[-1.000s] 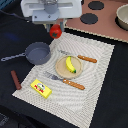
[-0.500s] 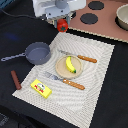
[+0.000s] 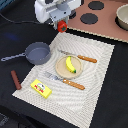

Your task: Interact with the objects in diverse but meaningful ways.

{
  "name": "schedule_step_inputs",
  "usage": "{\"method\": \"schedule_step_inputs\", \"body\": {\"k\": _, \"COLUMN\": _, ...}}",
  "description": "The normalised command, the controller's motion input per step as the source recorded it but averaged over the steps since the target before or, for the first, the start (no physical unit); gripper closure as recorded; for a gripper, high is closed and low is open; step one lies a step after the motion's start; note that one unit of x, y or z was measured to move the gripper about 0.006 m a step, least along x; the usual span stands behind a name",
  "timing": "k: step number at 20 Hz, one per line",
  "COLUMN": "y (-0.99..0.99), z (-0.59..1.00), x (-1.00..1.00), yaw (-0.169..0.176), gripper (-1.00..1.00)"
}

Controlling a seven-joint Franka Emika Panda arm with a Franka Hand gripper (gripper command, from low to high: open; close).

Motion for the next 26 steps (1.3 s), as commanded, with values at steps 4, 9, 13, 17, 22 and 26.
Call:
{"method": "schedule_step_inputs", "body": {"k": 4, "y": 0.24, "z": -0.34, "x": -0.19, "yaw": 0.086, "gripper": 1.00}}
{"method": "schedule_step_inputs", "body": {"k": 9, "y": 0.15, "z": -0.35, "x": -0.18, "yaw": 0.075, "gripper": 1.00}}
{"method": "schedule_step_inputs", "body": {"k": 13, "y": 0.00, "z": -0.34, "x": -0.22, "yaw": 0.061, "gripper": 1.00}}
{"method": "schedule_step_inputs", "body": {"k": 17, "y": 0.00, "z": -0.36, "x": -0.26, "yaw": 0.051, "gripper": 1.00}}
{"method": "schedule_step_inputs", "body": {"k": 22, "y": 0.00, "z": -0.38, "x": -0.26, "yaw": 0.046, "gripper": 1.00}}
{"method": "schedule_step_inputs", "body": {"k": 26, "y": 0.00, "z": -0.29, "x": -0.20, "yaw": 0.041, "gripper": -1.00}}
